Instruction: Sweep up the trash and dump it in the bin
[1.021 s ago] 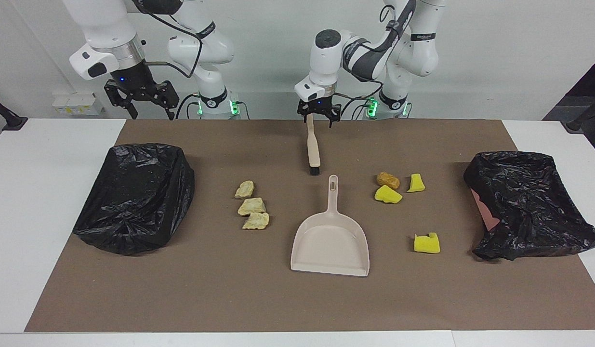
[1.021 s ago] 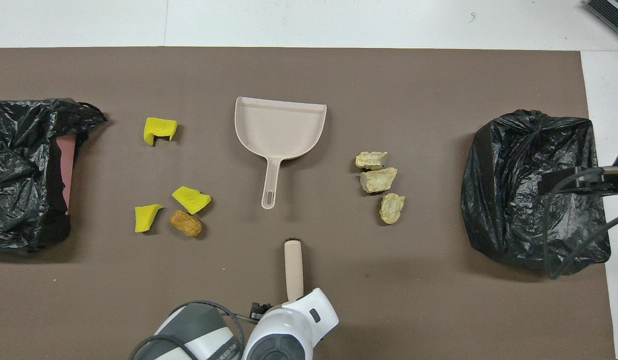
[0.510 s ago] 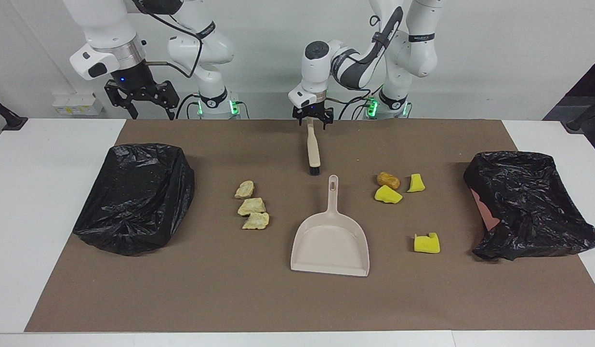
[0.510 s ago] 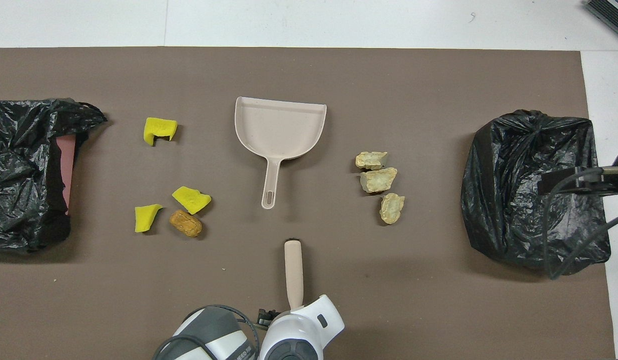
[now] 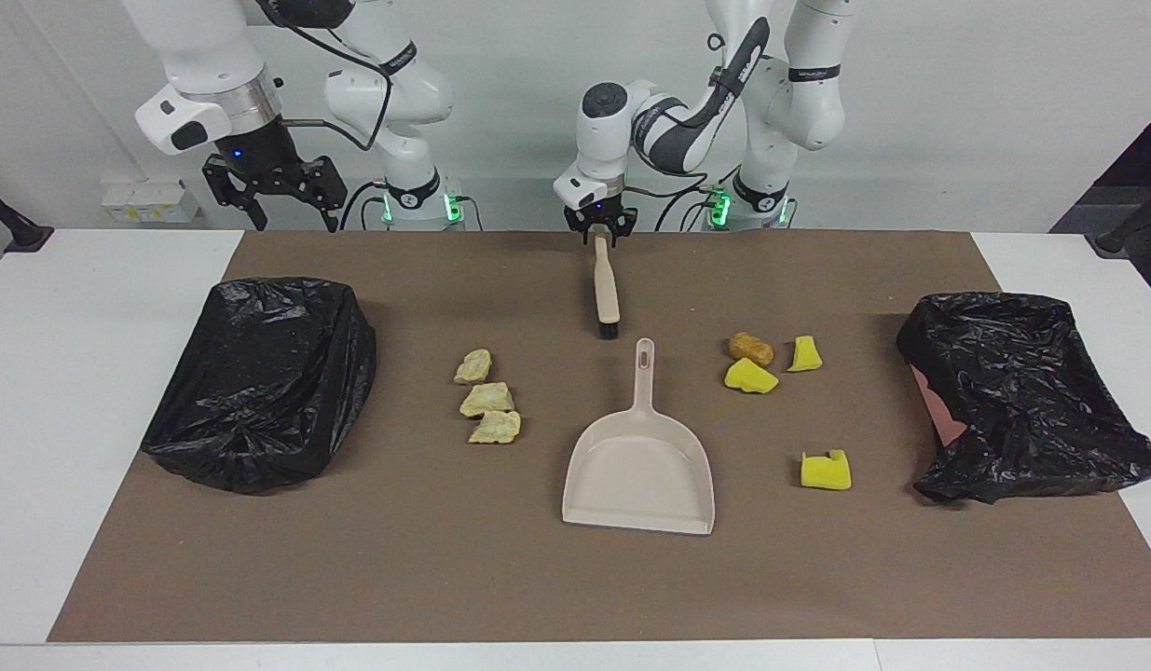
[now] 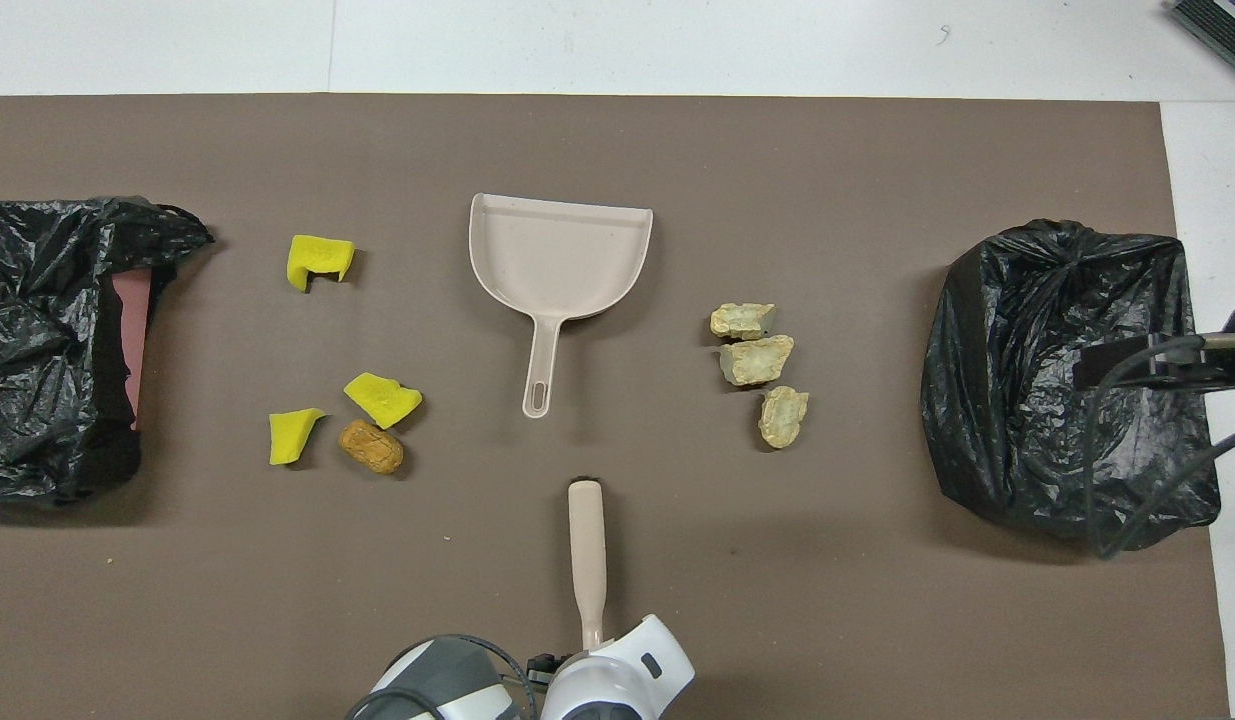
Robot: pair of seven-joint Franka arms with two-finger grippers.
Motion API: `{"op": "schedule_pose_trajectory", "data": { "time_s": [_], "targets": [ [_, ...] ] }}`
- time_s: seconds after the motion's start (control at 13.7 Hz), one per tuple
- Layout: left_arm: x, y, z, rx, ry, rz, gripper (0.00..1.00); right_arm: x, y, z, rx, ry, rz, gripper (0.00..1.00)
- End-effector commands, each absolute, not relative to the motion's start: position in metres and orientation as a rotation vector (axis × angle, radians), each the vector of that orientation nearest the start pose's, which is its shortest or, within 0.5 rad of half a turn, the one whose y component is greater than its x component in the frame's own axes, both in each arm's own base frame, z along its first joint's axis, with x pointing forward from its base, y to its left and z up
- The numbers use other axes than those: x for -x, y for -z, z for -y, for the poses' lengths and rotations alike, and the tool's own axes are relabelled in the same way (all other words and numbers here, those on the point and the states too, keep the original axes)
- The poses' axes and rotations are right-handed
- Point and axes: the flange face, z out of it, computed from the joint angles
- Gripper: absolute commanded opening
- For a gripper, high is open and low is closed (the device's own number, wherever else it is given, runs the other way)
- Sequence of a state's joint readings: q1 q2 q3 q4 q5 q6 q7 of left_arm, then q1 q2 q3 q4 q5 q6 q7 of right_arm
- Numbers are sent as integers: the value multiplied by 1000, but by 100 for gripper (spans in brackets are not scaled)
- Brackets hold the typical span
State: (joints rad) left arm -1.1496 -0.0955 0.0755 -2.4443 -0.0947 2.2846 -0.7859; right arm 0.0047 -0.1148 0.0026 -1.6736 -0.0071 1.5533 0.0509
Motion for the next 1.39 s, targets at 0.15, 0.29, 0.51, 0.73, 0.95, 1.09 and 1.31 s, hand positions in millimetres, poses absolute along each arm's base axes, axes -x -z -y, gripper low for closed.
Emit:
{"op": "schedule_pose_trajectory", "data": {
  "time_s": [0.15,0.29,0.51,0.73,0.95,1.09,1.31],
  "targets": [
    [-226,-338,406,3093,-205,-365,0,-510,-637,-2,3144,-5,-36,100],
    [-233,-347,395,3063,-249,-401,0,-510,-637,-2,3144,-2,-36,100],
    [-240,-364,378,3033,-290,-398,0,-513,-620,-2,3144,-14,-17,100],
    [-278,-392,346,3036,-296,-362,0,-511,-617,-25,3142,10,43,100],
    [-315,-430,298,3078,-299,-396,0,-508,-605,-37,3101,-46,29,100],
    [-331,-449,266,3066,-287,-409,0,-502,-595,-55,3068,-77,29,100],
    [-361,-463,219,3070,-288,-402,0,-505,-578,-116,3067,-81,2,100]
  ]
}}
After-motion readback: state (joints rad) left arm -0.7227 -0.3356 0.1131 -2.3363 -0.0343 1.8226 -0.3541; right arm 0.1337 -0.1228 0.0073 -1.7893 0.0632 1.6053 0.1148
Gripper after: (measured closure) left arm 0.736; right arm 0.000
